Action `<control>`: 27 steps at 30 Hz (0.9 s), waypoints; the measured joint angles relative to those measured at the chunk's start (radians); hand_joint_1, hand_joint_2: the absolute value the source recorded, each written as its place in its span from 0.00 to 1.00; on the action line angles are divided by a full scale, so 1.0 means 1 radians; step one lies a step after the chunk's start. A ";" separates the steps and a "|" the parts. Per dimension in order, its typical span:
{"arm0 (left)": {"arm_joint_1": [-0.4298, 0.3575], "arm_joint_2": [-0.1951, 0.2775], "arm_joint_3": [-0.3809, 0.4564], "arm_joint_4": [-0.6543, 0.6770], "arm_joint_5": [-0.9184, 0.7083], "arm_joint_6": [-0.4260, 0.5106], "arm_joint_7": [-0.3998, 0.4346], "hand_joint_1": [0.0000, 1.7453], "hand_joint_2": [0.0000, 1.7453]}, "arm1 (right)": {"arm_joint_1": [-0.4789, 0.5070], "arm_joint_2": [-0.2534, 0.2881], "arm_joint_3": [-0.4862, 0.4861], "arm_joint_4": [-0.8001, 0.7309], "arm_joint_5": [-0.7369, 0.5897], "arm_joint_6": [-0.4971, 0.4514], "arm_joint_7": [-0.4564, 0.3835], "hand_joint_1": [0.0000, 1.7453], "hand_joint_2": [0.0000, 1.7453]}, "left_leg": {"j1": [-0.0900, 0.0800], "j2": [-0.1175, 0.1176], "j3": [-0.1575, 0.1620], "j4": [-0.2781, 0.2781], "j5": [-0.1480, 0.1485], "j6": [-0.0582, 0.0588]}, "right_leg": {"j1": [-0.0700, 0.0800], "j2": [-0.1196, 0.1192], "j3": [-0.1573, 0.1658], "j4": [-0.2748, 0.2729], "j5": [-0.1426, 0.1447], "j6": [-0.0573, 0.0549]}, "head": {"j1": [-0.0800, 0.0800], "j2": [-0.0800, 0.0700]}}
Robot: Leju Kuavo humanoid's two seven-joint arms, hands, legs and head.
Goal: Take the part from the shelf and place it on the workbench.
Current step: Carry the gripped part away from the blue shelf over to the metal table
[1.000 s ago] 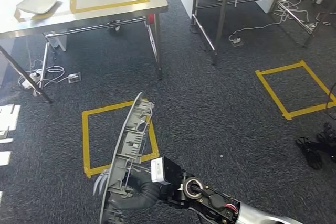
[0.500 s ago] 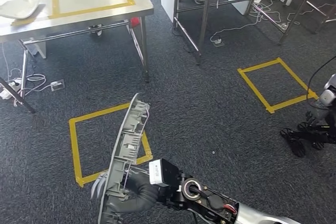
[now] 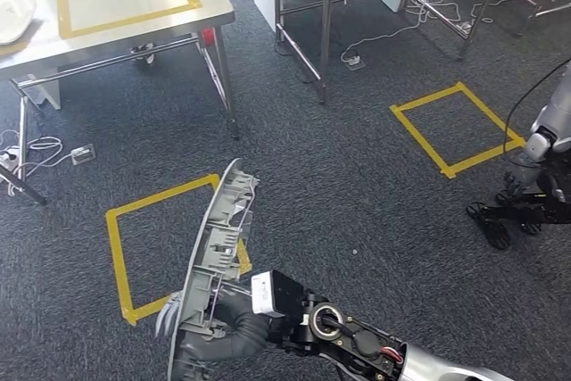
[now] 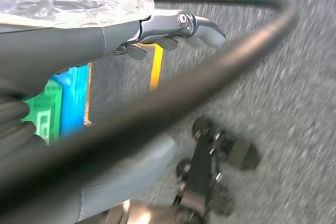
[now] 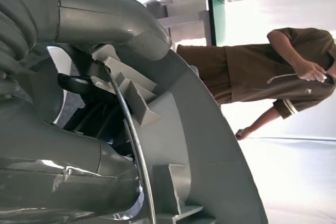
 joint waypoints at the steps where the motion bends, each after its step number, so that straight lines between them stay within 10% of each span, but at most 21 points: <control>1: 0.000 0.000 0.000 0.000 -0.002 -0.001 0.000 0.00 1.00 | 0.000 0.000 0.000 0.000 0.000 -0.002 0.000 1.00 1.00 | 0.000 0.000 0.001 -0.003 0.001 -0.002 | 0.000 0.000 0.000 0.000 0.000 -0.002 | -0.002 0.000; 7: 0.000 0.001 0.000 0.000 -0.012 -0.005 0.000 0.00 1.00 | 0.000 0.000 0.000 0.000 0.017 -0.006 0.000 1.00 1.00 | -0.001 0.000 0.002 -0.005 0.003 -0.008 | -0.001 0.000 0.000 -0.001 0.000 -0.004 | -0.004 0.000; 12: 0.001 0.012 0.000 0.000 -0.013 0.004 0.002 0.00 1.00 | 0.002 0.001 0.001 -0.002 0.032 -0.005 -0.004 1.00 1.00 | -0.004 -0.002 0.013 -0.029 0.011 0.012 | -0.008 -0.002 0.004 -0.008 0.002 0.008 | -0.006 0.000; 18: 0.001 0.009 0.000 0.000 -0.015 -0.003 0.000 0.00 1.00 | 0.009 -0.002 0.001 -0.002 0.040 -0.004 -0.018 1.00 1.00 | 0.011 -0.018 0.037 -0.063 0.023 0.016 | -0.014 0.003 -0.127 0.264 -0.113 0.024 | 0.007 0.000; 22: 0.001 0.010 0.000 0.000 -0.014 -0.007 0.001 0.00 1.00 | 0.011 -0.003 0.002 -0.002 0.043 -0.002 -0.020 1.00 1.00 | 0.031 -0.048 0.042 -0.042 0.004 -0.020 | -0.031 0.020 -0.034 0.067 0.002 0.050 | 0.014 0.000; 27: 0.002 0.019 0.000 0.000 -0.007 -0.007 0.012 0.00 1.00 | 0.008 -0.002 0.004 0.001 0.047 0.013 -0.024 1.00 1.00 | 0.035 -0.066 0.021 -0.023 0.002 -0.055 | -0.029 0.030 -0.005 0.012 -0.001 0.012 | 0.007 0.000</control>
